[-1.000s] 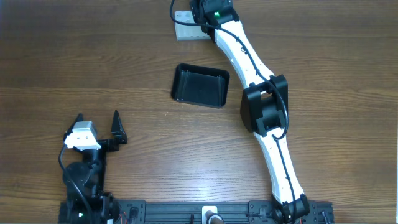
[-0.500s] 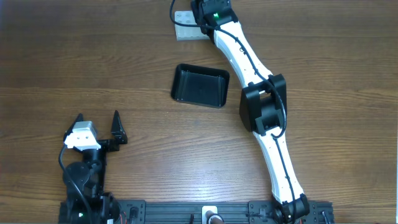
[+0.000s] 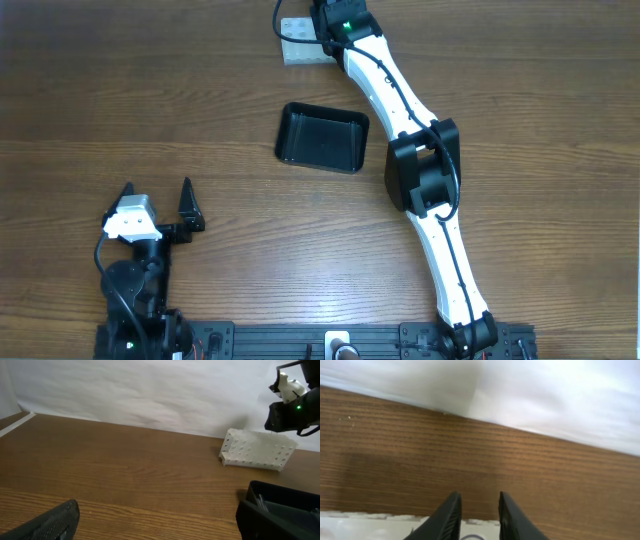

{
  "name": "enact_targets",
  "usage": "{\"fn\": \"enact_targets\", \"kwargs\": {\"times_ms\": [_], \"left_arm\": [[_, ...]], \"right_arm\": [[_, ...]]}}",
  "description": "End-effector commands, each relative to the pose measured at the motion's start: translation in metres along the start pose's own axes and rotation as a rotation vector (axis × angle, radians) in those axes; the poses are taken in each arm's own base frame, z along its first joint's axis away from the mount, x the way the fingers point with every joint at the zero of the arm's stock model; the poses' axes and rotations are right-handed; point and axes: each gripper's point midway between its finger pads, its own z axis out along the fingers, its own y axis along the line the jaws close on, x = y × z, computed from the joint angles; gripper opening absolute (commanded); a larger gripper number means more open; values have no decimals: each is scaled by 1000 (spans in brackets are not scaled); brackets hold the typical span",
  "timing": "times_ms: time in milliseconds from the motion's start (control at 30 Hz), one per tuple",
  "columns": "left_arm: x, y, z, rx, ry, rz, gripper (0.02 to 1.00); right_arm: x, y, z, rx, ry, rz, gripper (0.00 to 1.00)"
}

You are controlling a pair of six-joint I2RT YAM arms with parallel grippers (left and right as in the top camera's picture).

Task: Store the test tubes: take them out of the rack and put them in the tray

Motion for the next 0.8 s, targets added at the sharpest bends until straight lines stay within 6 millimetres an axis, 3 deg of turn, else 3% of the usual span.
{"fn": "enact_targets", "kwargs": {"times_ms": [33, 467, 800], "left_arm": [[2, -3, 0, 18, 6, 15, 998], [2, -3, 0, 18, 6, 15, 998], [2, -3, 0, 18, 6, 14, 998]], "right_arm": [[3, -3, 5, 16, 4, 7, 189], [1, 1, 2, 10, -2, 4, 121], [-26, 1, -24, -1, -53, 16, 104]]}}
